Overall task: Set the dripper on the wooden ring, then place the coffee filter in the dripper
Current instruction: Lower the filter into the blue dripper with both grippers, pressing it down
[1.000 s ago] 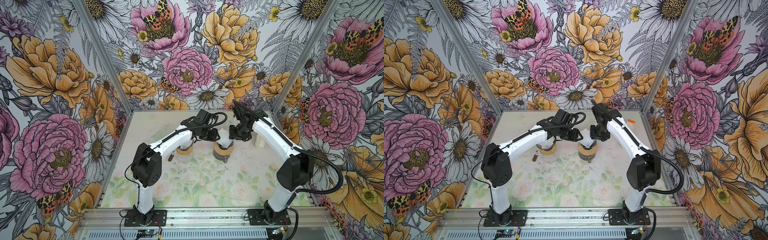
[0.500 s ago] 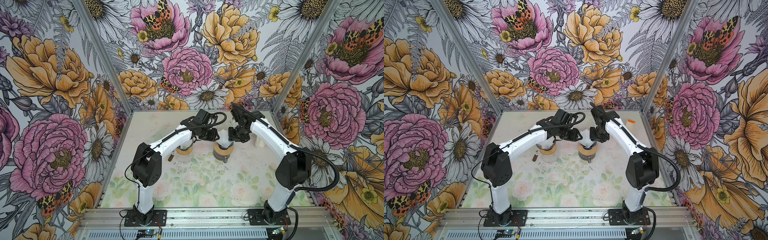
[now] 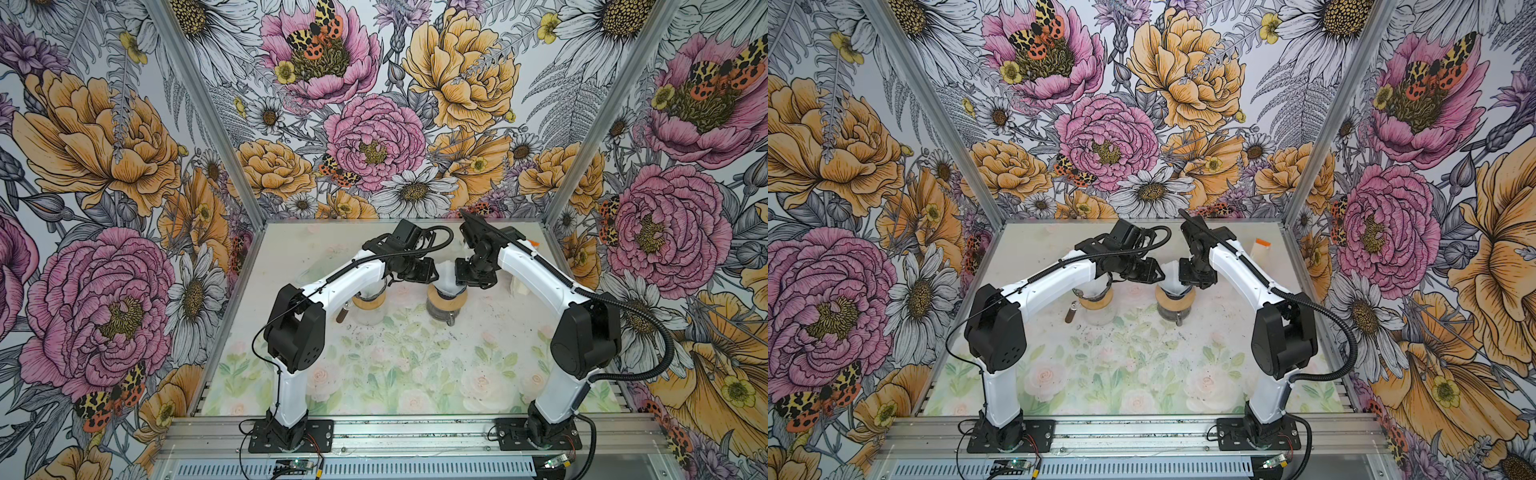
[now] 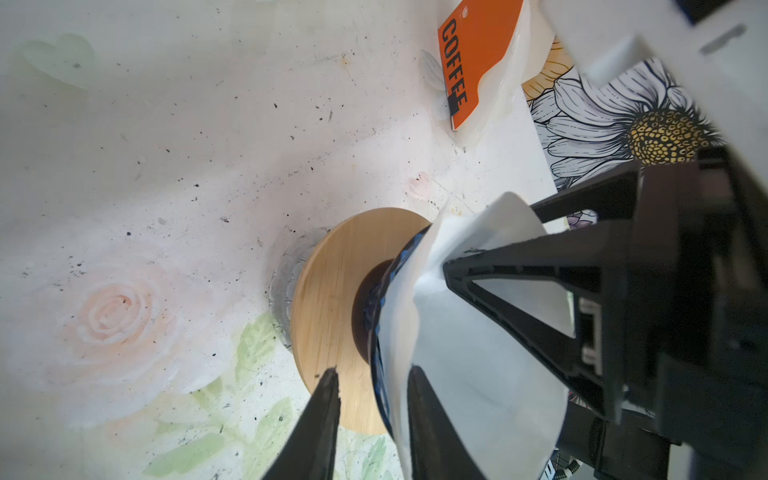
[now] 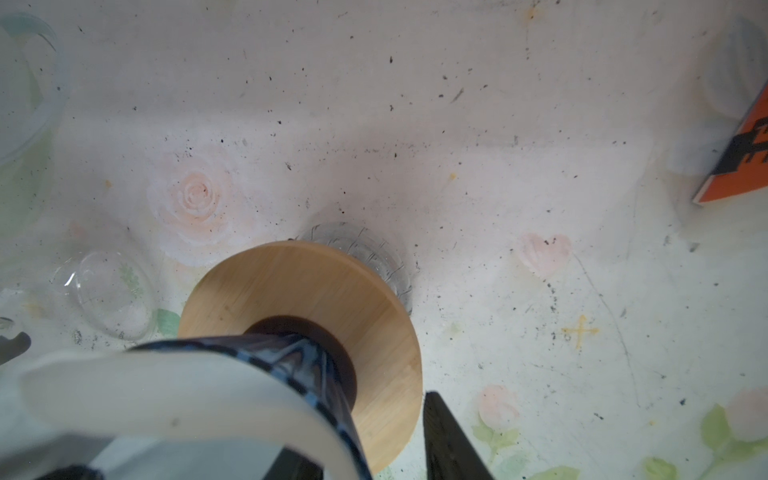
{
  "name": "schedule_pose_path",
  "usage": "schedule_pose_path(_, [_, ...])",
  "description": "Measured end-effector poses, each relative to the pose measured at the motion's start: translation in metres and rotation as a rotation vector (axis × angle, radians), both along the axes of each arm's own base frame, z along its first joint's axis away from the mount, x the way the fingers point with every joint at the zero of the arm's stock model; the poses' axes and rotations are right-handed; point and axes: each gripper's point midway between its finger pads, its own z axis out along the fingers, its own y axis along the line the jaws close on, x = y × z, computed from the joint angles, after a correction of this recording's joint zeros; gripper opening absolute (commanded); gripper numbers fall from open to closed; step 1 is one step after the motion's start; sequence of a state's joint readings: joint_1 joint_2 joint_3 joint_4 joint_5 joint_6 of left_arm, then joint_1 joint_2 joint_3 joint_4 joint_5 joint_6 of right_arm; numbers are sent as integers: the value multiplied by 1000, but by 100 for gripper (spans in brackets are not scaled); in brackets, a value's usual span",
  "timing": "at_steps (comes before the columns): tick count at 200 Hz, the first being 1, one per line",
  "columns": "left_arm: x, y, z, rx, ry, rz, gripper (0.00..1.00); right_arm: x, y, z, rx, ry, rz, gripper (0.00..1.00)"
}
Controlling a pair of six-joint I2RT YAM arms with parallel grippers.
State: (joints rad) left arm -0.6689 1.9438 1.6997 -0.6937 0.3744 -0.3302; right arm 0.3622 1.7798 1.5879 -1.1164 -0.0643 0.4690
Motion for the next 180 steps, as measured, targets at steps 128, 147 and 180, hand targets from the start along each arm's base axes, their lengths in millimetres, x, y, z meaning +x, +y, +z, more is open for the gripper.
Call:
schedule_pose_path(128, [0,0,0,0,0,0,30,0,3,-17,24,5,3,40])
schedule_pose_path(147, [0,0,0,0,0,0,30,1,4,-17,29,-1,4,40])
schedule_pose_path(180, [0,0,0,0,0,0,30,2,6,-16,41,-6,6,40])
